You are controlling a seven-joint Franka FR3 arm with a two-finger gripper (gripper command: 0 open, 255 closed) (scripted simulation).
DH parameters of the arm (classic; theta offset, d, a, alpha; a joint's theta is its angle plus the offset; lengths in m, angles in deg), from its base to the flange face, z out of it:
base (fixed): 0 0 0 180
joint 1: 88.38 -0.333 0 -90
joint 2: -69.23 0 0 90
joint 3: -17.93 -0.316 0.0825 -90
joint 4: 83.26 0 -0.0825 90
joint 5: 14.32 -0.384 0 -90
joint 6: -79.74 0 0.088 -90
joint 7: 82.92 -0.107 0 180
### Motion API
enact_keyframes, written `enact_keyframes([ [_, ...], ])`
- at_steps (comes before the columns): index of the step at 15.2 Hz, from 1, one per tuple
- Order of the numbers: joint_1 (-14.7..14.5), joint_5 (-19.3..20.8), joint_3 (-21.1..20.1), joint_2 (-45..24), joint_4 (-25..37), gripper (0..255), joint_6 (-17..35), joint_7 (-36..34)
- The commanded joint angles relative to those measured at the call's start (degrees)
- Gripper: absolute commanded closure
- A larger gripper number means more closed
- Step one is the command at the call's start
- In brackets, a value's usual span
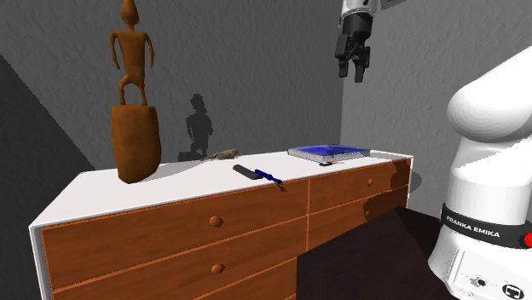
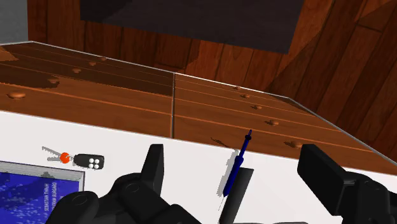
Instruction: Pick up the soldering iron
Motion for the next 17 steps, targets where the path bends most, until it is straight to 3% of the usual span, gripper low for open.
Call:
enact_keyframes([
  [1,0.0,0.0,0.0,0.0,0.0,0,0.0,0.0],
  [9,-0.9,-4.1,-2.9,-12.4,-2.6,0,15.2,-5.0],
  [17,-1.8,-7.4,-5.4,-28.4,0.2,0,28.9,-9.1],
])
